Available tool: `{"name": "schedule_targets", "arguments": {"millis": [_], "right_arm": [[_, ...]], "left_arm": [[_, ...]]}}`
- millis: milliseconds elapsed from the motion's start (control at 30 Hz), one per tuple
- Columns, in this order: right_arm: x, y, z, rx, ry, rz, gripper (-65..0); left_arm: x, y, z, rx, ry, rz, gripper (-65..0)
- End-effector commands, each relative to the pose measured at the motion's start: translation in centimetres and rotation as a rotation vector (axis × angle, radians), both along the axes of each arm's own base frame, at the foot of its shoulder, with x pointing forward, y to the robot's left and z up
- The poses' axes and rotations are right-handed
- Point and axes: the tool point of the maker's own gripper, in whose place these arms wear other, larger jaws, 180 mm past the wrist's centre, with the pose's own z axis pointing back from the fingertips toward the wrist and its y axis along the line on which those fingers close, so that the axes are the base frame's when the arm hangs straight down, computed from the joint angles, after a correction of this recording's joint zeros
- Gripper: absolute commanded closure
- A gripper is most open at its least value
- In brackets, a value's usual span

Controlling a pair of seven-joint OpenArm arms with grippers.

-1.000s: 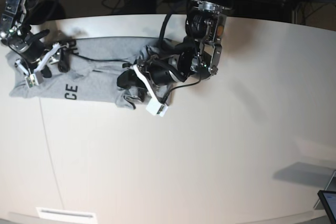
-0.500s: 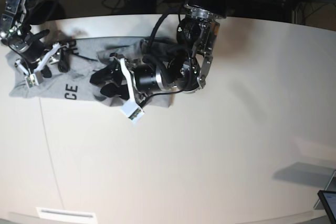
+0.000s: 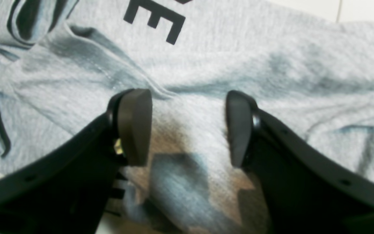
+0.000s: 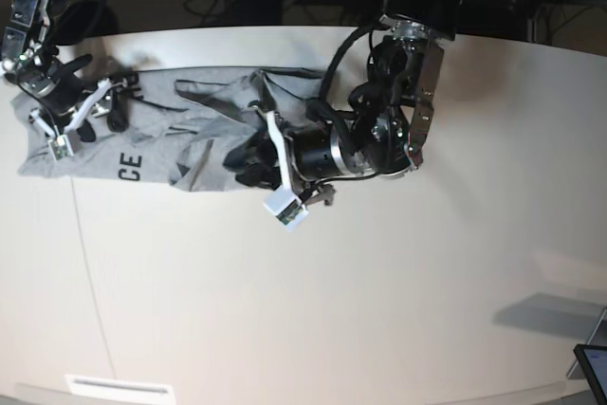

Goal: Fold the T-shirt properly
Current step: 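Carry the held strip end with the left gripper toward the right gripper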

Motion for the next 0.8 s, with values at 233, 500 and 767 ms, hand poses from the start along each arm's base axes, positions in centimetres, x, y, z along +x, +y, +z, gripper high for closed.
{"name": "schedule_targets", "arguments": {"millis": [233,500,767], "right_arm": [[-2.8,0.0,-2.2,-0.052,0.141,0.032,-34.4],[-2.6,-0.1,-2.1,-0.050,0.134,0.029,-34.4],[-0.3,0.1,1.8,-0.110,0.013,0.067,-30.3]], "left_arm": [[0.6,1.4,-1.2,0.062,-0.018,0.021,0.0],[0.0,2.7,-6.4,0.159,0.109,0.043,0.0],[0.3,5.0,-8.8,0.314,0.093,0.060,0.0]]}}
